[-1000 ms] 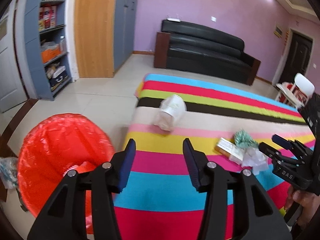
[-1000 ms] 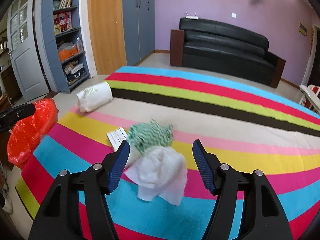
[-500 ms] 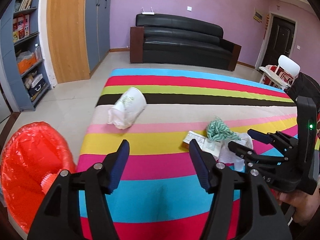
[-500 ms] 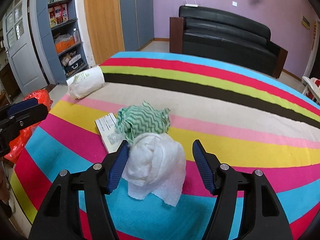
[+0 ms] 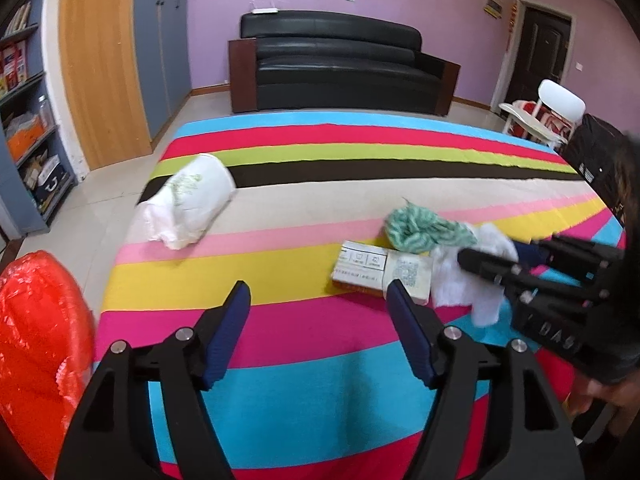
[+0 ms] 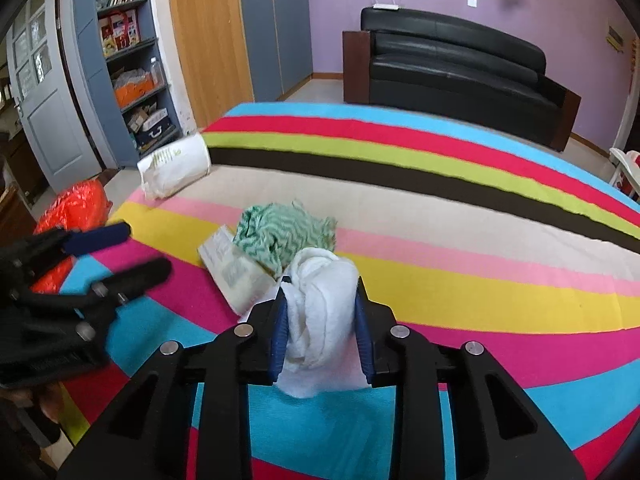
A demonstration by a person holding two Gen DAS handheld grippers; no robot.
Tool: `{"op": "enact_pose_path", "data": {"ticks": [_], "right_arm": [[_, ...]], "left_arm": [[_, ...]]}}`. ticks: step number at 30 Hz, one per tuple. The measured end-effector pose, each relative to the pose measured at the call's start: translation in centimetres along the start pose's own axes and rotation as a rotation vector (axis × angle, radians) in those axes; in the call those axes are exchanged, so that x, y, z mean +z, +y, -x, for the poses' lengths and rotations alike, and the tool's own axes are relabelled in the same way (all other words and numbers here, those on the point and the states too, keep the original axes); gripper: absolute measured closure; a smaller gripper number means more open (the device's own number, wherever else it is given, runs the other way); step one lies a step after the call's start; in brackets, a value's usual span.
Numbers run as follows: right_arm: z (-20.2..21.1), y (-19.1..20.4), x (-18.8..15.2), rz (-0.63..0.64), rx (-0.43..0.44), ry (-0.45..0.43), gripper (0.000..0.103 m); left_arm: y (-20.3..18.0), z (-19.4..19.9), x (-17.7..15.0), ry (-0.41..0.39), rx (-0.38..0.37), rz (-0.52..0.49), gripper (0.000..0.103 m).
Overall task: Collect trash
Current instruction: 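Grasp the white crumpled cloth with the right tool, then grasp the printed cardboard box with the left tool while the right holds the cloth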
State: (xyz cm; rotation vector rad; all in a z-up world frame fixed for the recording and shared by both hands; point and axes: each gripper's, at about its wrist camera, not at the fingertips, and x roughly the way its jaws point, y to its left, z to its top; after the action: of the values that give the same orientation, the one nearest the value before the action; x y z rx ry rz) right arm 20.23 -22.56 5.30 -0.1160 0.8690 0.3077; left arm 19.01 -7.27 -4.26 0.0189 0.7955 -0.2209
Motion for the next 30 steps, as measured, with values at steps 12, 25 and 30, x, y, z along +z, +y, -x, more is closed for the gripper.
{"op": "enact_pose_path", "data": {"ticks": [12, 25, 30], "right_arm": [[1.9, -2.4, 1.0, -0.042, -0.024, -0.056, 0.075], [2.9, -3.8, 1.4, -0.077, -0.053, -0.098, 0.075], [3.1, -3.7, 1.4, -0.079, -0.047, -0.101, 0.075]], "left_arm": [[-2.7, -1.9, 0.0, 0.021, -0.025, -0.043, 0.031], [-5.2, -4.0, 0.6, 0.042, -0.023, -0.073, 0.025], [-5.4, -5.0, 1.1, 0.059, -0.013, -0.081, 0.025]]}}
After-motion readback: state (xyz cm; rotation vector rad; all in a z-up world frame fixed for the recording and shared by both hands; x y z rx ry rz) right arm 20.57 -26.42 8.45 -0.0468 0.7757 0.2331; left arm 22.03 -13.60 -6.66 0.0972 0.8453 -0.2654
